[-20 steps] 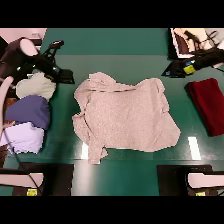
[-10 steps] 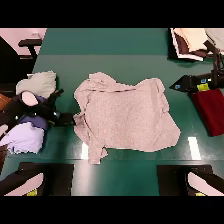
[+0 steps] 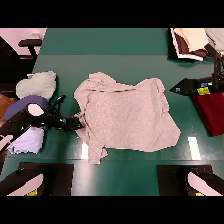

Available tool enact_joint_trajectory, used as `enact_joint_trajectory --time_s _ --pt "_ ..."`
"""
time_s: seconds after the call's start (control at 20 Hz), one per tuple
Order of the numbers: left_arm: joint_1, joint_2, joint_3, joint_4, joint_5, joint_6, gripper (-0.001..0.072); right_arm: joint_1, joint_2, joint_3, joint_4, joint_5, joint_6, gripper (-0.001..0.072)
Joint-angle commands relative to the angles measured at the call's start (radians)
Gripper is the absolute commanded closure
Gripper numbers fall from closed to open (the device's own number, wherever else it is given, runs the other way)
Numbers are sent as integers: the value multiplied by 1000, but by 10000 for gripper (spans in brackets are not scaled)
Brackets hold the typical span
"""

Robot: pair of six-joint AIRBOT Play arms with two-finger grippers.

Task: Fold the shirts.

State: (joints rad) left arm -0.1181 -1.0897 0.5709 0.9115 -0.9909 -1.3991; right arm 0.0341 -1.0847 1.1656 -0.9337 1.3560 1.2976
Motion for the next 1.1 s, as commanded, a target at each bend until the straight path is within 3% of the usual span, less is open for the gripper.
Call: enact_joint_trajectory --time_s 0.0,0.1,0.3,0.45,0.55,0.6,0.65,0.75,1.0,1.05 --pt "-28 1 -6 -6 32 -16 290 0 2 -2 -1 21 0 351" --pt "-27 1 -4 -4 31 -15 694 -1 2 -2 -6 35 0 351" --pt "-27 16 72 86 -78 -42 687 -100 19 -48 -19 124 0 351" --pt "-27 52 139 131 -127 -42 687 -262 95 -240 -170 138 34 343" --pt "-27 63 156 127 -120 -42 687 -377 131 -399 -234 139 37 187" --pt "-27 63 159 127 -116 -42 687 -431 134 -472 -232 134 37 189" --pt "-27 63 159 127 -111 -42 687 -465 127 -532 -219 127 37 194" --pt "-27 63 158 128 -108 -41 687 -484 95 -620 -195 88 35 284" --pt "-27 63 159 128 -112 -40 687 -354 -5 -669 -147 -12 26 292" --pt "-27 63 159 128 -118 -40 687 -320 -21 -658 -147 -23 26 417"
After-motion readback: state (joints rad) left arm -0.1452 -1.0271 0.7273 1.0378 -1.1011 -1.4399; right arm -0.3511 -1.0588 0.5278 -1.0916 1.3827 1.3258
